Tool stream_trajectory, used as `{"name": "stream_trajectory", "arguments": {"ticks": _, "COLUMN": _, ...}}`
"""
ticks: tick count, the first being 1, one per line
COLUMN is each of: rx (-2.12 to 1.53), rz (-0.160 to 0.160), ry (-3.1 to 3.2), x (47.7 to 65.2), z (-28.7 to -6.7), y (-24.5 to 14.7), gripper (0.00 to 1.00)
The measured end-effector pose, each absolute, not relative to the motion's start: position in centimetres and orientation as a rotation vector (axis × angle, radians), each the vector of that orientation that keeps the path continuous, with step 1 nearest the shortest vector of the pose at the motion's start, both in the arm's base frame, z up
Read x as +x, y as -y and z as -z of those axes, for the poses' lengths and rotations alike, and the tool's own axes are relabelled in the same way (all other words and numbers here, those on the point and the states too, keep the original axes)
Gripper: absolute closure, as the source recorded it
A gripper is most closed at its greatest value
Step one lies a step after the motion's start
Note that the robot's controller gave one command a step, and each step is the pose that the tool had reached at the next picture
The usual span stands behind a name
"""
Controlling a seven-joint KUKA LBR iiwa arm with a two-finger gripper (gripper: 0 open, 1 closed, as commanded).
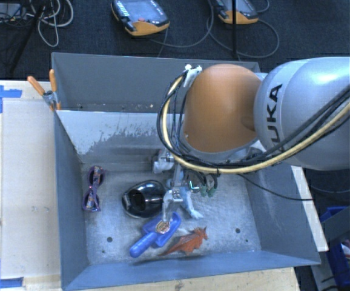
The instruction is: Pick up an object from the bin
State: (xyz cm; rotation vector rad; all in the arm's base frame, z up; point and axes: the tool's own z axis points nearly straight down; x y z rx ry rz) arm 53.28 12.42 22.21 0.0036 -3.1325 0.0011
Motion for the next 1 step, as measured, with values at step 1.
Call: {"name": "stream_trajectory", "arguments": {"ticks": 1, "rx": -0.001, "rz": 0.000, "ry": 3.140, "x": 53.44, "z": -22.63, "y": -12.36, "gripper": 0.00}}
